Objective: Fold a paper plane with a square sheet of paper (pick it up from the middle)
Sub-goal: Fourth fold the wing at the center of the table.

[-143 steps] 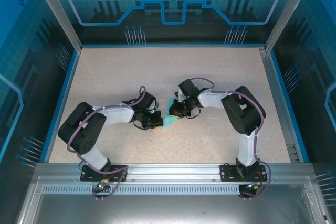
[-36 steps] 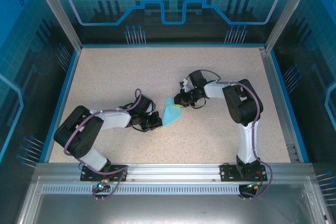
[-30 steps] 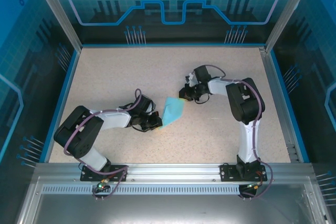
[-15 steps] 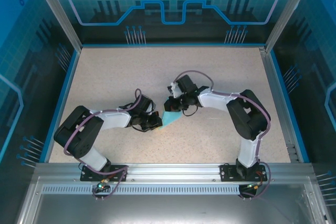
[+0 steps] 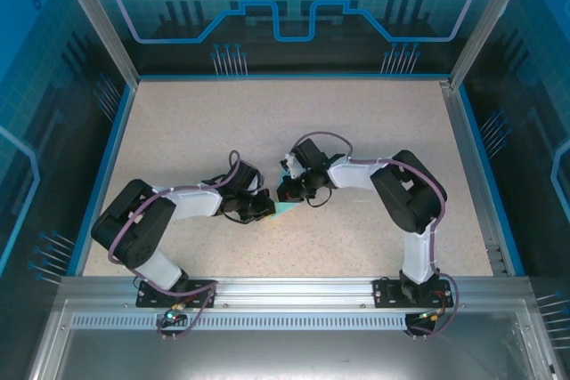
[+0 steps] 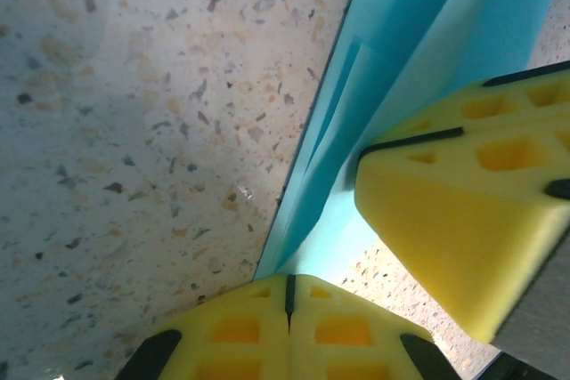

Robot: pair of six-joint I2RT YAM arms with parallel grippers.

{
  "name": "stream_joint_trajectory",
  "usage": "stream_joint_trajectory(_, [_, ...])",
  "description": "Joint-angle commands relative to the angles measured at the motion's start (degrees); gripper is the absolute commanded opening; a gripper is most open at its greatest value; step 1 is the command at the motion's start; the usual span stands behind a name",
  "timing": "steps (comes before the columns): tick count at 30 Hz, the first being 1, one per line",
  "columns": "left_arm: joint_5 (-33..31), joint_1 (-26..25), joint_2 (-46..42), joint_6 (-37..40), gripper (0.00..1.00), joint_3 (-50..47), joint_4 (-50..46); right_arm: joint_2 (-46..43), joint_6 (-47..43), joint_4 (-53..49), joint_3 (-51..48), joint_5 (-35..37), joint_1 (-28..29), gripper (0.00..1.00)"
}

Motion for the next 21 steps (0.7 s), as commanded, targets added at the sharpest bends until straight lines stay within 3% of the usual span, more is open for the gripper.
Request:
stream_joint_trajectory(1, [-6.0, 0.7, 3.3, 0.2, 0.0, -2.8, -13.0, 1.3, -1.0, 0.9, -1.3, -1.4, 0.8, 0.02])
stream_joint_trajectory(9, [-6.1, 0.8, 3.4, 0.1, 0.0, -2.9, -13.3, 3.9, -1.8, -0.2, 0.1, 0.2, 0.1, 0.02])
stream_joint_trajectory(21, [-6.6, 0.7, 3.8, 0.1, 0.0, -3.6, -14.5, 7.6, -6.1, -2.9, 4.6, 2.4, -11.1, 0.02])
